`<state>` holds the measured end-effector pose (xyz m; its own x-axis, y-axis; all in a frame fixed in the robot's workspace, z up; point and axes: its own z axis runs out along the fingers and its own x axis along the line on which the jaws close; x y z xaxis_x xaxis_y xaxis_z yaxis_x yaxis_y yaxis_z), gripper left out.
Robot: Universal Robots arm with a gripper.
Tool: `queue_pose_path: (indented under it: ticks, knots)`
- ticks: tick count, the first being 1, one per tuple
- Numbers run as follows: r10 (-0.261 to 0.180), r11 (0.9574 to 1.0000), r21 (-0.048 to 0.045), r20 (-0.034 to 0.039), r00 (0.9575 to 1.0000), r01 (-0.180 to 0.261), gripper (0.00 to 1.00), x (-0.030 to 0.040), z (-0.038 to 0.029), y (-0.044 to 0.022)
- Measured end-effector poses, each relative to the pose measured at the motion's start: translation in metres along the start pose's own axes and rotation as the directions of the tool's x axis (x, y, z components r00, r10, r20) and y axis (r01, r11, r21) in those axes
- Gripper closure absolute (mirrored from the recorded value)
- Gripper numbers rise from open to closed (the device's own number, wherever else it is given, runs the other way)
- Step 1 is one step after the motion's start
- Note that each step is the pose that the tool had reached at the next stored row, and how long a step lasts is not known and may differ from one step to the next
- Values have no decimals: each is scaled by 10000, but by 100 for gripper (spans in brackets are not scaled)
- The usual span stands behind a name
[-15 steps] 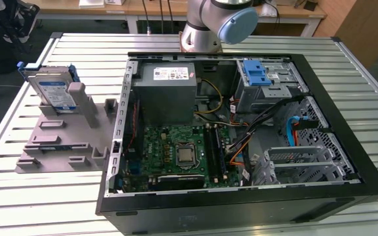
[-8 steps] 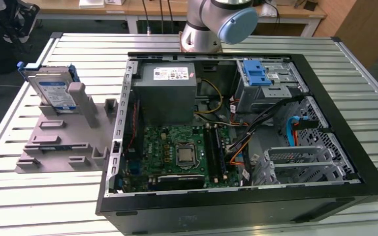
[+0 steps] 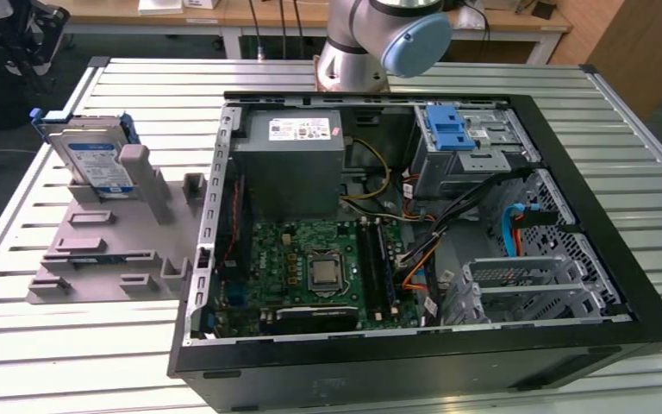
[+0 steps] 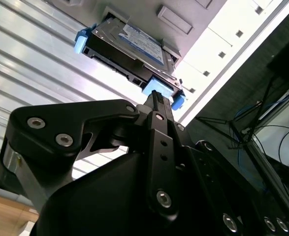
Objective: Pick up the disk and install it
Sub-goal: 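Pick up the disk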
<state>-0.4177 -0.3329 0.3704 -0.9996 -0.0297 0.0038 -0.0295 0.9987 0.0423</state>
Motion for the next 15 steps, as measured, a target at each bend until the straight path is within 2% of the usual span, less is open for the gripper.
queue_pose_path:
  ticks: [15]
  knots:
    - [-334,9994,2,-15,9994,334,89,0,1,0]
